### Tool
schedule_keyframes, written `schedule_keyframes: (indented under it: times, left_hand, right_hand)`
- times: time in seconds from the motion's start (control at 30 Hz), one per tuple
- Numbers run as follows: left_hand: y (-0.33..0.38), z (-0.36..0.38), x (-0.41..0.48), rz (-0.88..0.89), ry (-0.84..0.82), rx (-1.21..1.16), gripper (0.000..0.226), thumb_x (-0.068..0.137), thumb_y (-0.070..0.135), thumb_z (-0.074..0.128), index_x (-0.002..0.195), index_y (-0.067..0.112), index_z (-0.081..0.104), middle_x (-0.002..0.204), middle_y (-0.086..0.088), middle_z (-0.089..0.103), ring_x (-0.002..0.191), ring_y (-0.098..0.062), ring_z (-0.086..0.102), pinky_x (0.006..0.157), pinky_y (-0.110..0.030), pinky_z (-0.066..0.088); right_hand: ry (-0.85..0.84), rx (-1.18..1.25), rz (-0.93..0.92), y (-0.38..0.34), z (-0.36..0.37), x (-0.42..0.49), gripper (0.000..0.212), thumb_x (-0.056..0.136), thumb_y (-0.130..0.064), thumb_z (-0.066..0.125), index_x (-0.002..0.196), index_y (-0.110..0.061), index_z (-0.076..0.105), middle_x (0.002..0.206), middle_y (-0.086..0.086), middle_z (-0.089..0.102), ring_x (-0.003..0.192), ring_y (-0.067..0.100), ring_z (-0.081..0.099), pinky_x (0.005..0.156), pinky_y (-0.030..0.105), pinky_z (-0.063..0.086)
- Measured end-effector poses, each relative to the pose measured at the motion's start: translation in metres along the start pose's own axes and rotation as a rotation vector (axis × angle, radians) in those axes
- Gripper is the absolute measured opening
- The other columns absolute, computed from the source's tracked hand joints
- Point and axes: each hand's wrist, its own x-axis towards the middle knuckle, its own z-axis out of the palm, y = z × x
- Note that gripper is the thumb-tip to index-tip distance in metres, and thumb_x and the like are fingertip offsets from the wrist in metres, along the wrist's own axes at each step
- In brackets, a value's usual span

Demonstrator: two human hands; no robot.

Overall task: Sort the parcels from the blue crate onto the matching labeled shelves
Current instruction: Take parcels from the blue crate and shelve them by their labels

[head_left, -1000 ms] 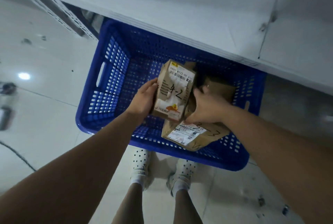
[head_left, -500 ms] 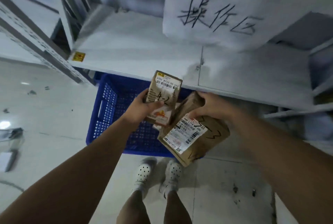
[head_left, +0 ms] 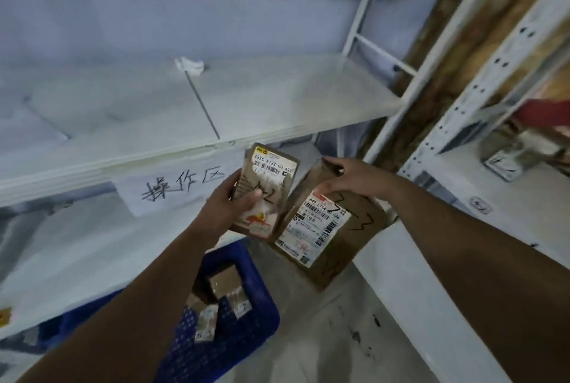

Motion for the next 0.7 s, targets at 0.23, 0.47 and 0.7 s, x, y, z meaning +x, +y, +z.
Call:
schedule_keyframes:
  times: [0.23,0.47,0.7]
  left_hand:
    - [0.08,0.11,0.022,0.15,-0.184,0.174,0.044,0.089,0.023,0.063,0.132,0.026,0.052,0.111,0.003,0.069,0.087,-0.014,0.071,0.062,-0.024,0.056]
    - [0.078,0.26,0.016,0.183,-0.319,0.24,0.049,0.07,0.034,0.081,0.115,0.034,0.061,0.1,0.009,0.071,0.085,-0.009,0.071,0.067,-0.026,0.056]
    - [0.062,0.399,-0.016,0.193,-0.383,0.215,0.028,0.084,0.018,0.071,0.104,0.037,0.063,0.084,0.019,0.073,0.076,-0.003,0.07,0.061,-0.016,0.052]
  right_hand:
    - [0.167,0.099,-0.027,0.051,-0.076,-0.097,0.081,0.068,-0.044,0.083,0.138,-0.027,0.046,0.121,-0.006,0.062,0.103,0.013,0.064,0.098,0.035,0.05]
    - [0.333,0.064,0.031,0.168,-0.125,-0.204,0.078,0.076,-0.045,0.078,0.142,-0.024,0.042,0.136,-0.007,0.052,0.116,0.011,0.052,0.093,0.022,0.039]
    - [0.484,-0.055,0.132,0.269,-0.17,-0.303,0.1,0.075,-0.053,0.074,0.153,-0.018,0.022,0.152,0.003,0.036,0.133,0.023,0.041,0.094,0.024,0.035]
